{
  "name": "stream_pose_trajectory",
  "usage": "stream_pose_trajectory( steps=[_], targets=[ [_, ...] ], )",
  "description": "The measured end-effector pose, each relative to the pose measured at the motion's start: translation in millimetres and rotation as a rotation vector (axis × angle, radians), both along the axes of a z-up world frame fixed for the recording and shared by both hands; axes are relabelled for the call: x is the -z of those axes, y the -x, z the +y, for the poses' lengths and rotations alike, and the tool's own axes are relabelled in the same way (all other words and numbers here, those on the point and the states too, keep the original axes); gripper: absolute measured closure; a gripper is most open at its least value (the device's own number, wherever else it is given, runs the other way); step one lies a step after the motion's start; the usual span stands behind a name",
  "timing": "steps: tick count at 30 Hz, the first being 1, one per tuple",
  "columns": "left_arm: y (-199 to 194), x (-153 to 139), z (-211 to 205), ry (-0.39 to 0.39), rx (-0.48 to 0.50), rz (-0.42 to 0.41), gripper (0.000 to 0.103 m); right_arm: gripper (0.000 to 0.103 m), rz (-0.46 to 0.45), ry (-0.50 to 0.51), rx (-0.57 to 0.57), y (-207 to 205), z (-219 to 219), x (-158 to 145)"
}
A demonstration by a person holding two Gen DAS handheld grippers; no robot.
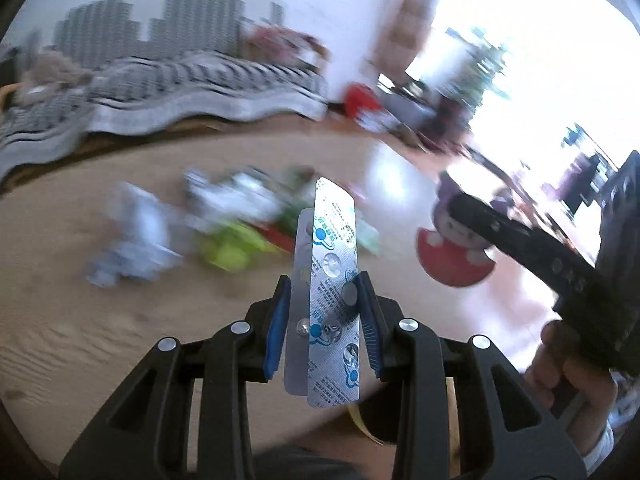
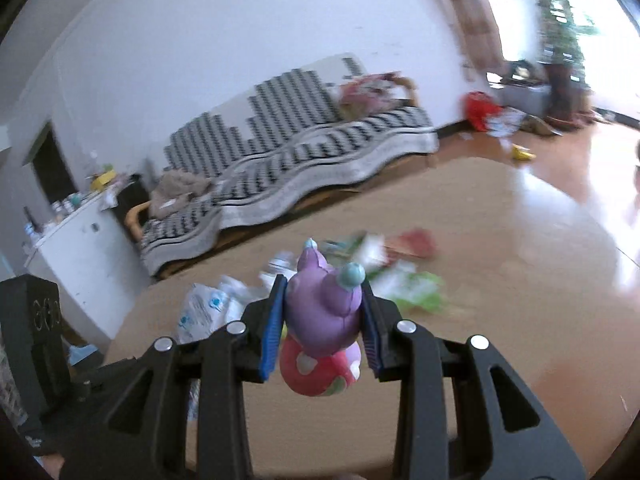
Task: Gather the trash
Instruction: 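Carry the blister pack and toy over the black bin with both tools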
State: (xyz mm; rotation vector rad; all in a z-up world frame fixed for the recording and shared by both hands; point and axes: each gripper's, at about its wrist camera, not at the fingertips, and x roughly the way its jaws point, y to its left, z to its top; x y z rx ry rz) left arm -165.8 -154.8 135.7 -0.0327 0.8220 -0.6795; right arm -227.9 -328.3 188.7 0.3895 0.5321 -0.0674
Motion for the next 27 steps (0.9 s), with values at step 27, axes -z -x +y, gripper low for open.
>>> stream_pose_trajectory(
  steps=[27],
  targets=[
    [96.7, 207.2, -168.0, -0.296, 0.365, 0.377, 0.07, 0.069, 0.466, -0.239, 0.294, 137.2, -143.2, 201.7]
  ],
)
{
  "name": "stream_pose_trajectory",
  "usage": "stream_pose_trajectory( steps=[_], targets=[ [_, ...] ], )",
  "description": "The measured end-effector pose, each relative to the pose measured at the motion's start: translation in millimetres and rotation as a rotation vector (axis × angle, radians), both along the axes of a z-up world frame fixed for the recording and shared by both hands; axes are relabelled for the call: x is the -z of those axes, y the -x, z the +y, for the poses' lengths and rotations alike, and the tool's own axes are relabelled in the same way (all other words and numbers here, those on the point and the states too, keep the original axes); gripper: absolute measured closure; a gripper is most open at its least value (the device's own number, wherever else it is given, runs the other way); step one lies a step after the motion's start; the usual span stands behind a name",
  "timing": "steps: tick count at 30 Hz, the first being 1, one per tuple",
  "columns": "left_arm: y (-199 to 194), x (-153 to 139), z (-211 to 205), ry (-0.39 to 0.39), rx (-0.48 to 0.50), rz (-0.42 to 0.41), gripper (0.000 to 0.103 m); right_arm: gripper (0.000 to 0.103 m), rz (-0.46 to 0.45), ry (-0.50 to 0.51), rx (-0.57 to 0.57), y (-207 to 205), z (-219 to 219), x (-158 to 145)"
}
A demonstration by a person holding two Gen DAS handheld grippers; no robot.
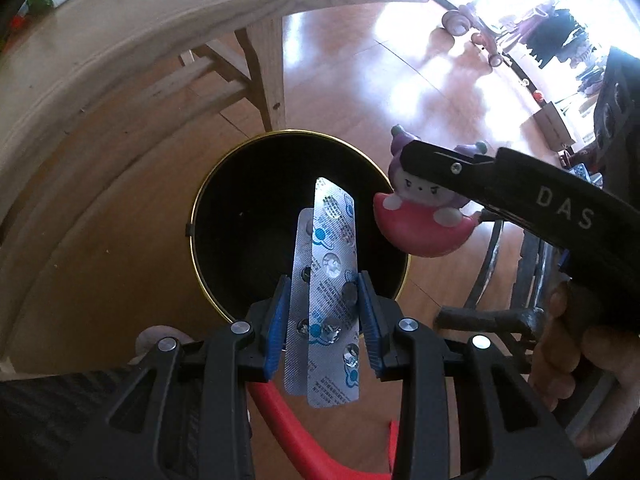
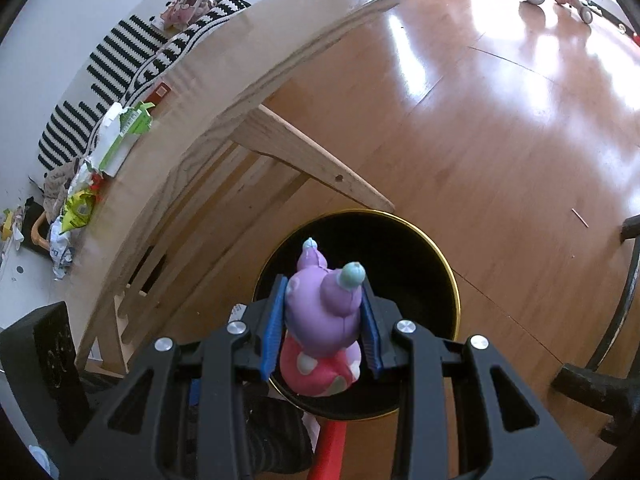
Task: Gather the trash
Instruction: 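Open both tools to drop the blister pack and toy into the bin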
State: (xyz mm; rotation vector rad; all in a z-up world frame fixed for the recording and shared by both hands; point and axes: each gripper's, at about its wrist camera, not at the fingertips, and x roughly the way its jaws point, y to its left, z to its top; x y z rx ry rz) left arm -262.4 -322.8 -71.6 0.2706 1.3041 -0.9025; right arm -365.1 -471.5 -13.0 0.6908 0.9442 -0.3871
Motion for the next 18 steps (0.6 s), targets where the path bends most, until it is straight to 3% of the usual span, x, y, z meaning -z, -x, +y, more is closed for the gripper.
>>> stream_pose_trajectory(
  steps=[4, 5, 6, 7, 9, 12, 15, 18],
  targets=[
    [-0.8, -0.6, -3.3, 0.007, 0.003, -0.011, 0.069, 0.066, 0.023, -0.005, 0.003, -6.0, -2.4, 1.2],
    [0.7, -2.0, -4.8, 0.006, 0.001, -0.03, 0.052, 0.064, 0.034, -0.004, -0.008, -8.3, -3.4, 0.9],
    [2.5, -6.0, -5.3, 0.026, 0.002, -0.047, 0.035, 0.044, 0.043, -0.007, -0.012, -10.9, -5.8, -0.8],
    [4.2, -11.2, -5.2, 0.054, 0.002, -0.06, 0.007, 0.01, 0.043, -0.014, -0.006, -13.4, -8.1, -4.1],
    [7.6, -25.4, -4.9, 0.103, 0.021, -0.102, 0.006, 0.007, 0.017, 0.028, 0.044, -12.0, -14.0, -19.7],
    [8.3, -49.0, -1.9, 0.087, 0.04, -0.178, 0.006, 0.007, -0.012, 0.102, 0.099, -7.4, -22.6, -40.9],
    [-7.9, -83.0, 22.1, 0.129, -0.06, -0.212, 0.006, 0.007, -0.028, 0.178, 0.131, -5.8, -23.9, -56.3],
    [-35.8, -118.1, 66.9, 0.166, -0.202, -0.261, 0.006, 0.007, -0.077, 0.304, 0.07, -11.7, -6.2, -69.7]
  ],
)
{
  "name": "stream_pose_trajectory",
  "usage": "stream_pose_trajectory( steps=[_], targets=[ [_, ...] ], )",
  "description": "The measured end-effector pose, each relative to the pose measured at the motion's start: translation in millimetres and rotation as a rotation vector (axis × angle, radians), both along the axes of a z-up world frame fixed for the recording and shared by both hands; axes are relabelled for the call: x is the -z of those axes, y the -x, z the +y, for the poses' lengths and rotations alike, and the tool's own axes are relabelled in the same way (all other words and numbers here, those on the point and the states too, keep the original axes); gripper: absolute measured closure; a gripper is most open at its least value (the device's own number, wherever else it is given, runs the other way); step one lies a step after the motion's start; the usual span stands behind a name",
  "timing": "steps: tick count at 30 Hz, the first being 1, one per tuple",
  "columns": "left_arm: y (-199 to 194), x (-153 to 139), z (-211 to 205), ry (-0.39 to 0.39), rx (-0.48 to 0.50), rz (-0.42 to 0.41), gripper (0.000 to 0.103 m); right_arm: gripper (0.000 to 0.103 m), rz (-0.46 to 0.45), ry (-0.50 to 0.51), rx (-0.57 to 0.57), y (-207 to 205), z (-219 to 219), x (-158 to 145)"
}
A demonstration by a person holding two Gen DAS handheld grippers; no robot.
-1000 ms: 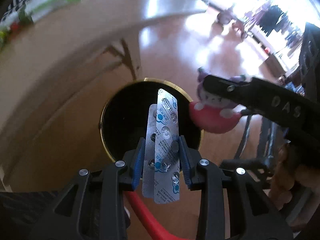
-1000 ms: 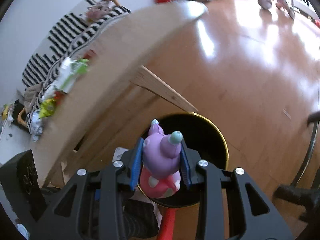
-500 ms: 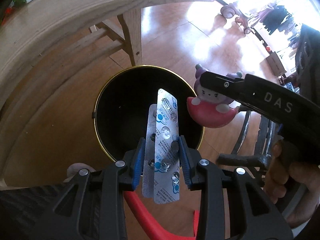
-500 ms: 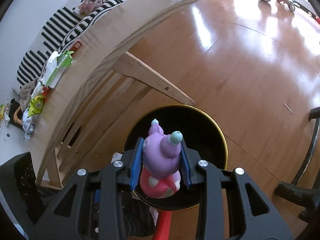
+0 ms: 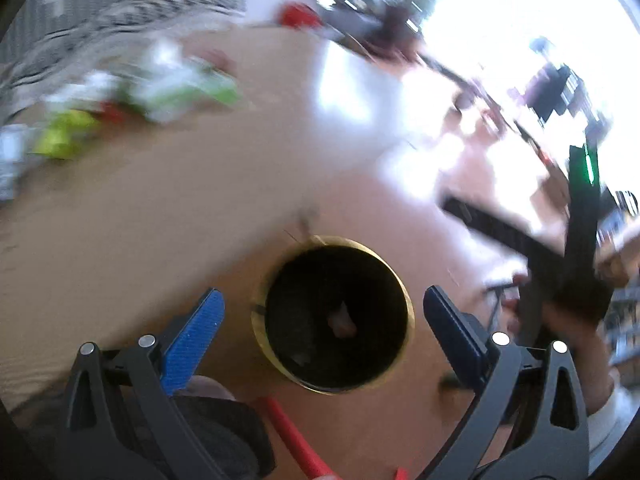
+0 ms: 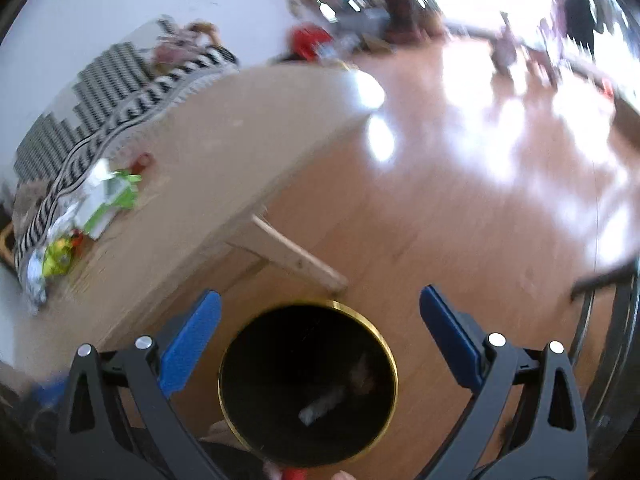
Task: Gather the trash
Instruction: 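Open both tools to drop the blister pack and toy into the bin, then return both tools to the table toward the remaining trash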
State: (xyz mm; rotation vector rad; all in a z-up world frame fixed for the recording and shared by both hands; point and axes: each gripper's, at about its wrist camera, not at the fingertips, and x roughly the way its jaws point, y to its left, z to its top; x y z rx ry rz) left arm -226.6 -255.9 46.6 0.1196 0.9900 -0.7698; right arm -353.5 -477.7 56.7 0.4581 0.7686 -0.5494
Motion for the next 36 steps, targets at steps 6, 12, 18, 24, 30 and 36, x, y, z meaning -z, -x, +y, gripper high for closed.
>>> stream_pose_trajectory(
  steps=[6, 12, 18, 24, 30, 36],
  targets=[
    [-64.5, -34.2, 119.6, -0.022, -0.364, -0.098, 0.006, 0.007, -0.052, -0.017, -0.168, -42.3, 51.2, -11.6],
    [-114.8, -30.6, 229.8, 0.001, -0.641, -0.039, 0.006, 0.007, -0.088, 0.044, -0.379, -98.7, 119.7, -28.4],
    [-128.9, -17.0, 246.2, -0.014, -0.676, -0.015, 0.006, 0.007, -0.081, 0.065, -0.507, -139.7, 165.2, -23.4],
    [-152.6, 4.7, 249.7, -0.035, -0.677, -0.003, 0.006, 0.007, -0.039, 0.049, -0.457, -150.7, 149.5, -5.3],
    [-183.5, 25.0, 269.9, -0.053, -0.729, 0.011, 0.006, 0.007, -0.004, 0.097, -0.414, -155.2, 128.3, 6.5],
    [-201.9, 38.4, 274.7, -0.101, -0.728, 0.001, 0.006, 0.007, -0.011, 0.09, -0.41, -185.5, 119.1, 3.8]
  ],
)
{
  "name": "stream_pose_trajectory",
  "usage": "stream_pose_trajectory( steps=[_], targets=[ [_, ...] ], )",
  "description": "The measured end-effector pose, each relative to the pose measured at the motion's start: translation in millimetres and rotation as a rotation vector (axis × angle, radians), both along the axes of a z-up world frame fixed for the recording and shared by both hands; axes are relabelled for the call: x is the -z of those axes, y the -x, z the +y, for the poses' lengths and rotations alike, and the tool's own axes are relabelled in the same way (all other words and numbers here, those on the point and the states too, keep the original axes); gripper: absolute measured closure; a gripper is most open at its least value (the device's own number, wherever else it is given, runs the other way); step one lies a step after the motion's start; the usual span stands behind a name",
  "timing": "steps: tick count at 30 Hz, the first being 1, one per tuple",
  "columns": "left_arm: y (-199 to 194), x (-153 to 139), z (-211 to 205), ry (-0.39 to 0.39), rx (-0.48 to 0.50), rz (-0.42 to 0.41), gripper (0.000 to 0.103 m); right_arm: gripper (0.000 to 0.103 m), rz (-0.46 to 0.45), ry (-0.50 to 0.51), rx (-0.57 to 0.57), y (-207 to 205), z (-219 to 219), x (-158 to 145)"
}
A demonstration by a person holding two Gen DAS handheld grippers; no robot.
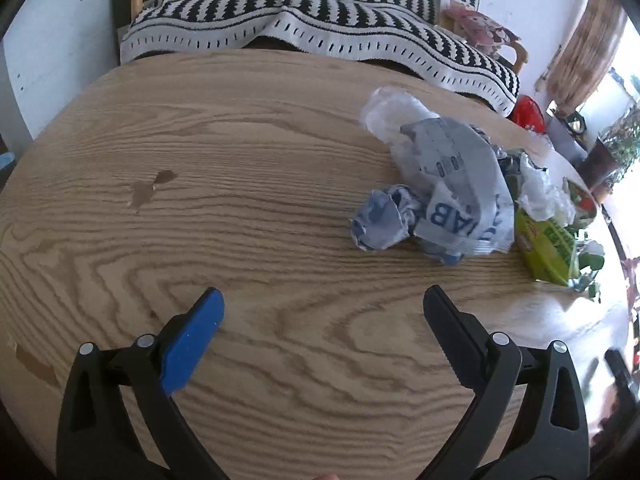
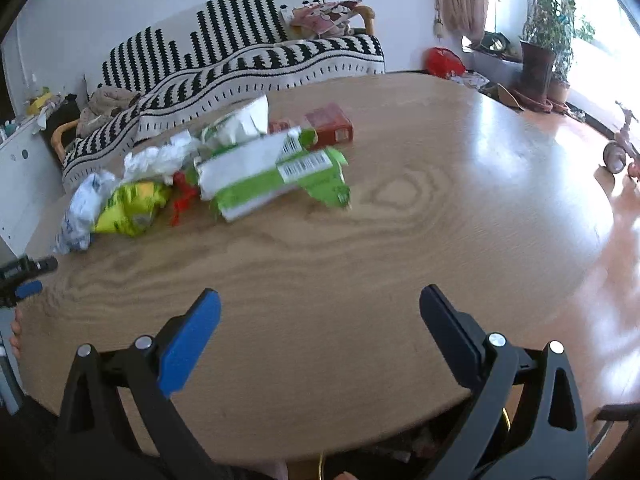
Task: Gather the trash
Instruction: 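Return both tools to the table toward the remaining trash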
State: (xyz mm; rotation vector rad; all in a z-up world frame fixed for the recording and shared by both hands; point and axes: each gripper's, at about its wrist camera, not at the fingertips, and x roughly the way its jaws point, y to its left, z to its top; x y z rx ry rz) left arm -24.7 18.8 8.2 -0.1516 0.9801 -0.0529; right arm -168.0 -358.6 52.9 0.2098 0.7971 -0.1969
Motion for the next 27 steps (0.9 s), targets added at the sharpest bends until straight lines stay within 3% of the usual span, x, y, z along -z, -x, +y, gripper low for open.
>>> stream_pose_trajectory(
  steps=[6, 14, 21, 27],
  targets=[
    [-20.6, 3.8, -6.9, -0.082, 0.078, 0.007, 0.006, 0.007, -0.03, -0.045, -0.011, -46.6, 8.7, -10.0],
    [-37.7, 6.4, -8.7, -0.143, 0.12, 0.009, 0.006, 0.007, -0.018, 0.017, 0.039, -113.8, 27.2, -15.2],
    [-45.0, 1.3, -23.0, -0.138, 0.222, -0.014, 0.006, 0.007, -0.033, -0.035, 0.079, -110.0, 15.8, -18.2],
    [-49.8, -1.9, -35.6, -0.245, 0.292, -0.052, 0.006, 0.007, -0.058, -0.027, 0.109, -115.9, 20.8, -30.2]
  ],
)
